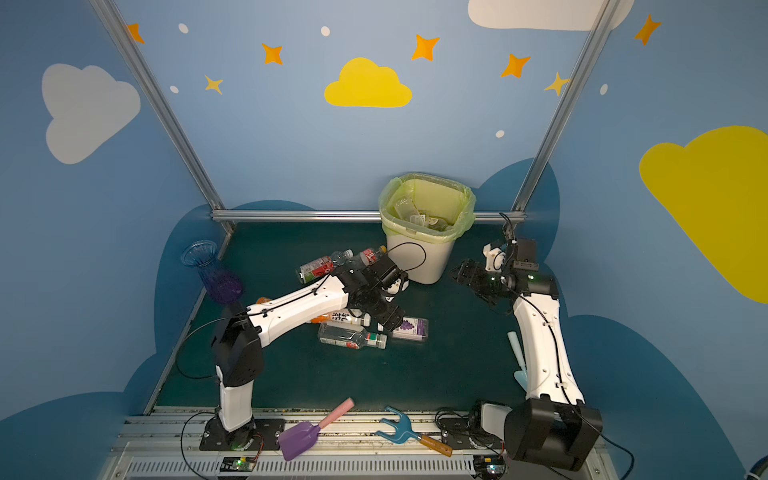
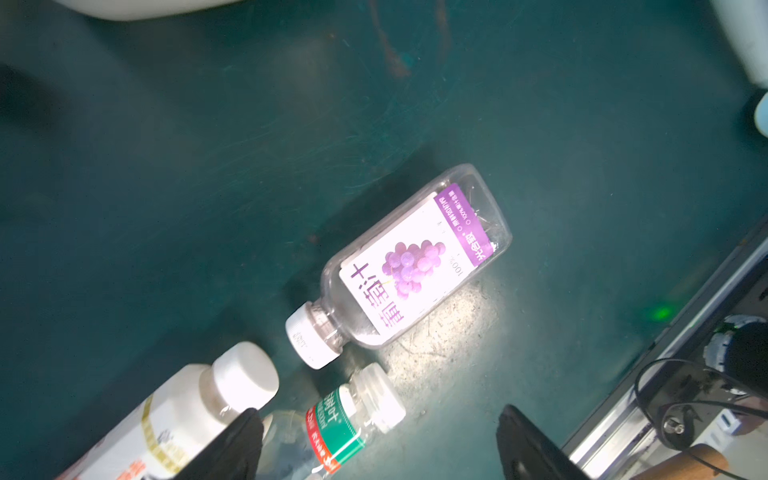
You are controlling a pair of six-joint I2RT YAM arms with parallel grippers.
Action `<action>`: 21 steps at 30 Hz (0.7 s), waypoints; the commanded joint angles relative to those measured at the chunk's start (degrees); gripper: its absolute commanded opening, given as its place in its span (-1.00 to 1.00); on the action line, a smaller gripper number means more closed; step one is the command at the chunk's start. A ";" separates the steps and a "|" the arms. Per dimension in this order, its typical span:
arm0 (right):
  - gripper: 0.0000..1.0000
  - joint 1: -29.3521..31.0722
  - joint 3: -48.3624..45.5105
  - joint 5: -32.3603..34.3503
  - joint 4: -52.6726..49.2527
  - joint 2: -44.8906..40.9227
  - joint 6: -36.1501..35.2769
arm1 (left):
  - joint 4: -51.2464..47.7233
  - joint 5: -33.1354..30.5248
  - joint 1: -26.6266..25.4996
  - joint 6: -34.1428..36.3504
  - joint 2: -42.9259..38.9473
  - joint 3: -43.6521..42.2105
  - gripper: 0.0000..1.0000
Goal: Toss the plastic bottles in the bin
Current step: 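Close left gripper on the purple-label grape-juice bottle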
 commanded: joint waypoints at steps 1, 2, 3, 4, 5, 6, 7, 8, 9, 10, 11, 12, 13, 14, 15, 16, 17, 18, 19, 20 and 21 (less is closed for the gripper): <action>0.81 -2.06 -2.38 -5.50 0.45 -1.55 0.80 | -2.20 0.99 -1.04 3.74 2.22 2.58 0.81; 0.80 -2.51 -3.01 -6.28 0.75 -1.63 0.79 | -2.20 1.25 -1.31 4.11 2.76 3.06 0.81; 0.80 -3.03 -3.57 -6.96 0.95 -1.76 0.83 | -2.12 1.45 -1.57 4.62 3.50 3.49 0.81; 0.80 -3.42 -4.08 -7.54 1.10 -1.77 0.83 | -2.03 1.81 -1.83 5.12 4.15 4.10 0.82; 0.80 -3.75 -4.35 -7.89 1.27 -1.85 0.90 | -2.03 1.99 -2.08 5.50 4.71 4.62 0.82; 0.80 -4.01 -4.57 -8.22 1.18 -1.92 0.81 | -2.18 2.24 -2.35 5.96 5.34 5.24 0.83; 0.80 -4.22 -4.75 -8.49 1.10 -1.93 0.67 | -2.56 2.56 -2.63 6.43 6.14 6.09 0.84; 0.80 -4.42 -4.89 -8.62 1.17 -2.01 0.53 | -2.95 2.77 -2.97 6.82 6.80 6.86 0.85; 0.80 -4.65 -5.06 -8.83 1.14 -2.09 0.54 | -3.44 2.96 -3.30 7.23 7.59 7.64 0.85; 0.80 -4.72 -5.19 -9.07 1.11 -2.05 0.43 | -3.80 3.13 -3.67 7.65 8.25 8.31 0.86; 0.80 -4.89 -5.35 -9.31 1.14 -2.15 0.29 | -4.08 3.28 -4.01 7.92 8.93 8.85 0.87; 0.80 -5.02 -5.55 -9.66 1.20 -2.17 0.19 | -4.61 3.36 -4.23 8.24 9.76 9.59 0.87; 0.80 -5.12 -5.71 -9.96 1.26 -2.24 0.00 | -5.25 3.31 -4.49 8.48 10.59 10.31 0.88; 0.80 -5.47 -5.90 -10.37 1.16 -2.24 -0.18 | -5.98 3.14 -4.82 8.84 11.41 11.07 0.89; 0.80 -5.61 -5.99 -10.78 1.10 -2.34 -0.46 | -6.35 2.82 -5.12 9.23 12.12 11.66 0.92; 0.80 -5.78 -6.15 -11.08 0.99 -2.38 -0.61 | -6.50 2.60 -5.40 9.47 12.61 12.10 0.95; 0.80 -6.08 -6.32 -11.43 0.88 -2.46 -0.76 | -6.51 2.36 -5.64 9.79 13.18 12.40 0.99; 0.80 -6.33 -6.51 -11.70 0.90 -2.67 -0.84 | -6.42 2.27 -5.77 10.09 13.65 12.74 1.00; 0.80 -6.52 -6.68 -11.89 0.89 -2.83 -0.88 | -6.38 2.27 -5.77 10.30 14.15 13.13 0.99; 0.80 -6.83 -6.91 -12.12 0.85 -3.02 -0.89 | -6.58 2.27 -5.84 10.52 14.76 13.67 0.99; 0.80 -7.09 -7.11 -12.34 0.88 -3.23 -0.91 | -6.57 2.03 -5.84 10.88 15.35 14.11 0.99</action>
